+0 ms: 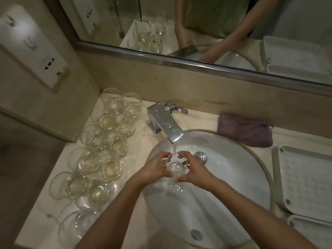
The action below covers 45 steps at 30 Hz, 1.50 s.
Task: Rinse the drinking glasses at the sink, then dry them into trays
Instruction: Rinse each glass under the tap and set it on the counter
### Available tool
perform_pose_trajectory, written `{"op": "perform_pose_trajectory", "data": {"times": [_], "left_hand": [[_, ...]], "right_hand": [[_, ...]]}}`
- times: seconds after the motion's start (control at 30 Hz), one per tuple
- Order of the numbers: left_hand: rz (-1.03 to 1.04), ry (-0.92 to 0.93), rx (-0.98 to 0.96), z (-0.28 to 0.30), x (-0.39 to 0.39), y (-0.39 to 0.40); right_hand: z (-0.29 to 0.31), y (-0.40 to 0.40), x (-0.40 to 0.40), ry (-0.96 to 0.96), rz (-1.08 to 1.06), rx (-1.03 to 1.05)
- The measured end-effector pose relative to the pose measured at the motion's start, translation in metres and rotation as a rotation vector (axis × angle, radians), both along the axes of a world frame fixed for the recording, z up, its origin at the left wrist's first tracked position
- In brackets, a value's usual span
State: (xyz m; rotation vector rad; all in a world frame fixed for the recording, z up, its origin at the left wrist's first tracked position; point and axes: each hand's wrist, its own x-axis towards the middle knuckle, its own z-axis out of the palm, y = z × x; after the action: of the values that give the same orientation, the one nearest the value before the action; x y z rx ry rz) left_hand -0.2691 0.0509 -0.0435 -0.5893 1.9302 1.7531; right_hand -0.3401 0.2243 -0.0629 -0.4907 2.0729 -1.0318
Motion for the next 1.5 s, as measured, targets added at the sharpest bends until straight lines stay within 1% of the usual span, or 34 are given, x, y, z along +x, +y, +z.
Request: {"op": "perform_pose_trajectory", "data": {"times": [0.17,0.3,0.43,0.5,0.57,0.63,0.7,0.73,0.77,0.83,0.9,0.93,0.97,1.03,1.1,1.13,1.2,1.27,1.3,1.33,1.4,1.47,1.5], "left_hand": [[0.077,0.056,0.005,-0.003,-0.019,0.002],[0.076,0.149,-0.003,-0.007,-0.025,0.002],[0.228,0.08,0.078,-0.02,-0.016,-0.006],[0.278,0.055,0.115,-0.025,-0.013,-0.01],[0.256,0.062,0.092,-0.025,-0.017,-0.011],[0.191,0.088,0.03,-0.023,-0.022,-0.007],[0.178,0.11,0.032,-0.022,-0.024,-0.005],[0.182,0.12,0.048,-0.023,-0.023,-0.006],[0.183,0.121,0.058,-0.024,-0.021,-0.009],[0.172,0.077,0.072,-0.024,-0.017,-0.018],[0.129,0.013,0.102,-0.023,-0.017,-0.022],[0.1,0.002,0.101,-0.022,-0.018,-0.02],[0.082,0.017,0.073,-0.021,-0.021,-0.016],[0.073,0.072,-0.022,-0.017,-0.027,-0.006],[0.066,0.084,-0.029,-0.014,-0.028,-0.004],[0.061,0.083,-0.002,-0.015,-0.026,-0.009],[0.094,0.041,0.089,-0.022,-0.018,-0.022],[0.147,-0.03,0.158,-0.024,-0.013,-0.029],[0.143,-0.042,0.125,-0.025,-0.013,-0.028],[0.128,-0.038,0.093,-0.025,-0.016,-0.024],[0.1,-0.003,0.003,-0.021,-0.021,-0.019],[0.077,0.053,-0.076,-0.02,-0.025,-0.02],[0.085,0.065,-0.083,-0.018,-0.026,-0.022]], "right_hand": [[-0.02,-0.007,-0.018,-0.052,-0.068,-0.008],[-0.026,-0.014,-0.022,-0.062,-0.079,-0.021],[-0.018,-0.025,-0.038,-0.035,0.002,0.024],[-0.012,-0.028,-0.049,-0.058,0.022,0.041],[-0.011,-0.026,-0.052,-0.108,0.005,0.038],[-0.019,-0.021,-0.043,-0.142,-0.079,-0.011],[-0.025,-0.02,-0.027,-0.116,-0.187,-0.074],[-0.023,-0.023,-0.021,-0.072,-0.211,-0.087],[-0.02,-0.027,-0.019,-0.025,-0.208,-0.084],[-0.01,-0.034,-0.024,0.052,-0.112,-0.024],[-0.007,-0.034,-0.036,0.053,-0.002,0.076],[-0.007,-0.03,-0.039,0.022,0.013,0.096],[-0.008,-0.026,-0.04,-0.025,-0.013,0.087],[-0.013,-0.019,-0.031,-0.109,-0.152,-0.005],[-0.019,-0.017,-0.016,-0.099,-0.276,-0.088],[-0.02,-0.019,-0.011,-0.073,-0.294,-0.103],[-0.015,-0.029,-0.011,-0.002,-0.217,-0.056],[-0.002,-0.037,-0.024,0.061,-0.056,0.077],[0.0,-0.038,-0.031,0.061,-0.015,0.125],[0.003,-0.037,-0.036,0.02,-0.02,0.133],[-0.001,-0.032,-0.036,-0.115,-0.114,0.064],[-0.01,-0.027,-0.022,-0.133,-0.237,-0.018],[-0.015,-0.028,-0.014,-0.13,-0.296,-0.059]]}}
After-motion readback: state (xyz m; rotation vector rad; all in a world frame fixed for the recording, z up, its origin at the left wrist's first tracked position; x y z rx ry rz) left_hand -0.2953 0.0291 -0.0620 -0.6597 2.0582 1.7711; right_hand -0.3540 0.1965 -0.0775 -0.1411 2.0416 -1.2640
